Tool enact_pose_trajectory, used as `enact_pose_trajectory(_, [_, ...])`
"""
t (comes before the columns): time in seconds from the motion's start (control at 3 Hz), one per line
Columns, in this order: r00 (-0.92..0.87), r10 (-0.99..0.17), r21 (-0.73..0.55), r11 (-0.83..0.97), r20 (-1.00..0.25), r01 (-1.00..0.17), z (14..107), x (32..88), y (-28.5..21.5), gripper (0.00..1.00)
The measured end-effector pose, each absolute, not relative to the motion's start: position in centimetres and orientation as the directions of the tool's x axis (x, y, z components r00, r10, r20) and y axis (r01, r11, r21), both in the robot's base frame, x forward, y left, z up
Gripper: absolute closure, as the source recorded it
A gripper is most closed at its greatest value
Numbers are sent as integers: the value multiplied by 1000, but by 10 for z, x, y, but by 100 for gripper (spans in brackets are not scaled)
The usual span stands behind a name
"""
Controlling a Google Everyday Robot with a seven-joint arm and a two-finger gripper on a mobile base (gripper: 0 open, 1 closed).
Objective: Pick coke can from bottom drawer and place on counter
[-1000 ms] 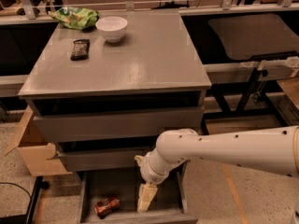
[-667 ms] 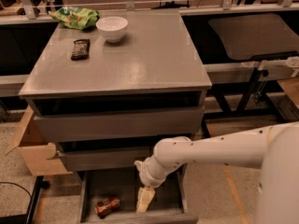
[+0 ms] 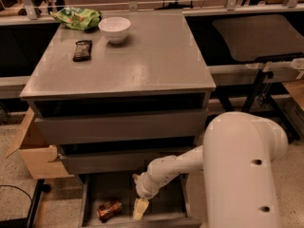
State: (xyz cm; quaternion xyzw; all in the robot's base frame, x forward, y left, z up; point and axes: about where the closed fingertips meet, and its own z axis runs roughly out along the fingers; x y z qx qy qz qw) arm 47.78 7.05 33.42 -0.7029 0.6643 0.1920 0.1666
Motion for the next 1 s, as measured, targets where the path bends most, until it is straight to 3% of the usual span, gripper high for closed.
enact_pose_trajectory(1.0, [10,-853,1,-12,-522,-1000,271,500,88,0])
